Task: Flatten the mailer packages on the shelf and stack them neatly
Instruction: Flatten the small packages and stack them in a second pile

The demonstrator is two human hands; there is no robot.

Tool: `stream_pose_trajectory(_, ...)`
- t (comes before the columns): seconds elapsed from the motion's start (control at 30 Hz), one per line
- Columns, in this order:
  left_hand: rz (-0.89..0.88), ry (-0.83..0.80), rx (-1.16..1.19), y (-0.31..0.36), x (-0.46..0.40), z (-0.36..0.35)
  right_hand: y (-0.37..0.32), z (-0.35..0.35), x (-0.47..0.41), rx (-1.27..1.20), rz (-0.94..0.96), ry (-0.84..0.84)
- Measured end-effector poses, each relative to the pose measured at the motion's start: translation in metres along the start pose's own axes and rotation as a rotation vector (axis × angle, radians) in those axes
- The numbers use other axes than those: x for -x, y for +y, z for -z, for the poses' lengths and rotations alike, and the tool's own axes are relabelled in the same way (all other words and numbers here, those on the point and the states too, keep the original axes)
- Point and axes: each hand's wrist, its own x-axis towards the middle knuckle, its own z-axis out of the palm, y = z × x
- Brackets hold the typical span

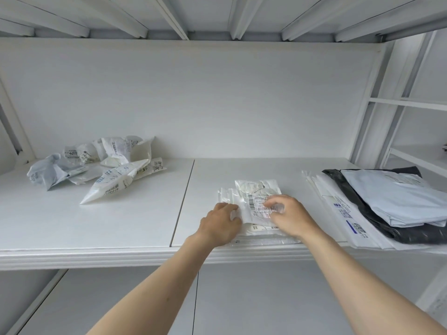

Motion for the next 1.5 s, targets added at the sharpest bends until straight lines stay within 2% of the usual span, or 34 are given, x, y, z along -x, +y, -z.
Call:
stream_pose_trajectory(0.1,-0.004,0.026,0.049,-0.001,0.0,-0.001,0.001,0.002,0.0,-0.092,-0.046,0.008)
stream_pose_trajectory(0.27,-0.026,0.053,0.101,-0.001,0.001,0.002,0.0,0.004,-0.002,-0.111,-0.071,0.1)
stream_pose_trajectory(0.47,-0.011,0.033,0.079,-0.003,0.006,0.006,-0.005,0.002,0.006,-0.061,-0.054,0.085)
stream_pose_trajectory(0.63,-0.022,0.023,0.006,-0.002,0.012,0.007,-0.001,-0.012,0.015,0.147,0.03,-0.017)
stream_pose_trajectory(0.77,-0.023,0.03,-0.024,-0.005,0.013,0.014,-0.016,-0.011,0.016,0.583,0.036,-0.075)
stream_pose_trajectory(0.8,-0.018,0.035,-0.022,-0.006,0.014,0.018,-0.022,-0.01,0.014,0.619,0.047,-0.071)
stream_pose_trajectory(0.93,0.021,0.078,-0.031,-0.019,0.015,0.044,-0.057,-0.02,0.004,0.533,0.137,-0.022)
stream_pose_trajectory(1.23,0.235,0.234,-0.077,-0.111,0.027,0.112,-0.131,-0.118,-0.007,0.417,0.249,-0.301)
stream_pose_trajectory(1.4,0.367,0.363,-0.359,-0.161,0.038,0.144,-0.166,-0.16,-0.017,0.427,0.329,-0.391)
stream_pose_trajectory(1.5,0.44,0.391,-0.398,-0.189,0.038,0.165,-0.179,-0.172,-0.023,0.432,0.371,-0.399)
